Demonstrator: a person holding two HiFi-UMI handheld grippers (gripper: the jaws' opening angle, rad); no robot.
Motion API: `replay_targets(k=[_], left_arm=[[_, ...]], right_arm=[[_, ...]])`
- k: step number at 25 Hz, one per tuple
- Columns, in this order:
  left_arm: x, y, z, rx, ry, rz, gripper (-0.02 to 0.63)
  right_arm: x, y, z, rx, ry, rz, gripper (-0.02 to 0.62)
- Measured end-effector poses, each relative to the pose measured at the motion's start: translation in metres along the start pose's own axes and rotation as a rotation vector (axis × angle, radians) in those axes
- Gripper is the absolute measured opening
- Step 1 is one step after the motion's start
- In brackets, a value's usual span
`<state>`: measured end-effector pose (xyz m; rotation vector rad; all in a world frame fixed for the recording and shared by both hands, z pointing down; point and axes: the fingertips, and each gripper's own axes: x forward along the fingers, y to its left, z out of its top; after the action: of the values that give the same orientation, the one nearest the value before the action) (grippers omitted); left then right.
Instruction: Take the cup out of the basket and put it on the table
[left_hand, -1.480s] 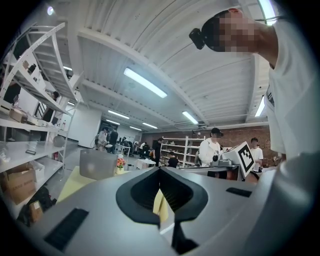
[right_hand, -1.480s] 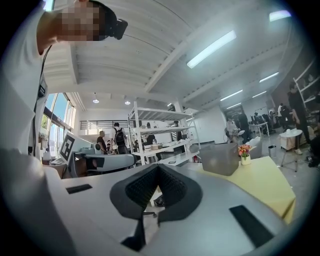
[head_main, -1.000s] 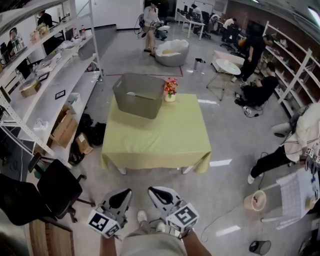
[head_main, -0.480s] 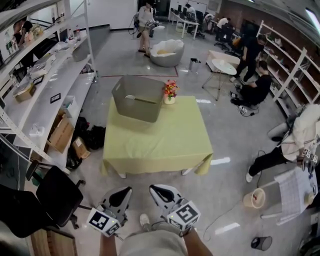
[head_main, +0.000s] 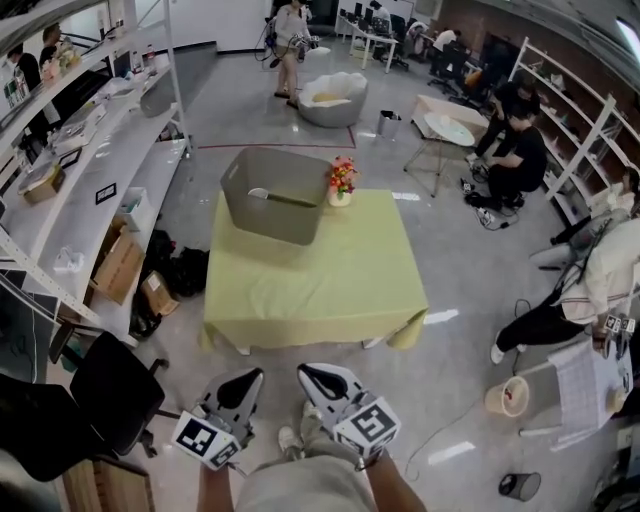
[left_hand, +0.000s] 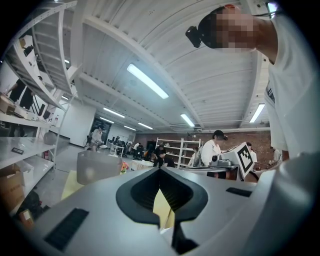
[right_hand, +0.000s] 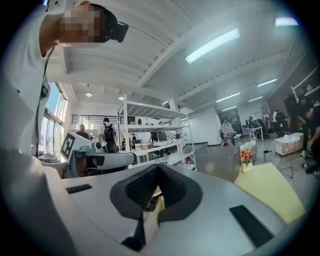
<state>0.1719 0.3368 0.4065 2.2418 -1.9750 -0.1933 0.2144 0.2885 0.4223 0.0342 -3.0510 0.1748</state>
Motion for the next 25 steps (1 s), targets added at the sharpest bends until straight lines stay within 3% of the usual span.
replay_targets(k=[16,25], left_arm=[[0.084,0.074,0.009,-0.005,0.012,0.1,0.009],[0.132,0.095,0.022,0.013,0.024,0.138,0.009]], right_arm=[[0.073,-0.09,0.007,0.029,0.005,0.12,0.005],[0.091,-0.144,0.022,0.054,-0.015,0.159,0.005]])
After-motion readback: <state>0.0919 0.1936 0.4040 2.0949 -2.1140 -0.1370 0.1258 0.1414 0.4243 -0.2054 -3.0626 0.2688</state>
